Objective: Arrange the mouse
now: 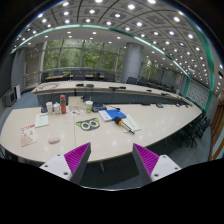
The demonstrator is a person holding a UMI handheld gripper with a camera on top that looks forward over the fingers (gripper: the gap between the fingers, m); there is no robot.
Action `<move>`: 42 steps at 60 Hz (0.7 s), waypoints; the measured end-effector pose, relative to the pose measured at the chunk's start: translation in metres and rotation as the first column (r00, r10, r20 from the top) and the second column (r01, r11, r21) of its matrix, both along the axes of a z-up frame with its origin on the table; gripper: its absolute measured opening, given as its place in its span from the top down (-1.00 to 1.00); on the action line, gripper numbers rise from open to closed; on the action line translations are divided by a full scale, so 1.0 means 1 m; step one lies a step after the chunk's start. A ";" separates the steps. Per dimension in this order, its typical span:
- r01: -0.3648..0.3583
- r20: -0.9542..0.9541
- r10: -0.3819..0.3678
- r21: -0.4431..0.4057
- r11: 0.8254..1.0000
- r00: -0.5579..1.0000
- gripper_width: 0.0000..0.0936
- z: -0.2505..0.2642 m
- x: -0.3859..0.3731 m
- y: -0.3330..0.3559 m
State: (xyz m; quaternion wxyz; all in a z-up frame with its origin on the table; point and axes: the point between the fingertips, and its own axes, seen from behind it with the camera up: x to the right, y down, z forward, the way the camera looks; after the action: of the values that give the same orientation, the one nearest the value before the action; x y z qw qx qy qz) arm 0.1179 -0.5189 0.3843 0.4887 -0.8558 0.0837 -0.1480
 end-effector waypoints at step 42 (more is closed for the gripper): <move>-0.241 -0.217 0.235 -0.001 0.971 0.948 -0.81 -0.314 -0.252 0.174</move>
State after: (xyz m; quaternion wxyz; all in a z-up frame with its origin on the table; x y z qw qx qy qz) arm -0.1343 -0.3450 0.0701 0.4794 -0.8771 0.0302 0.0043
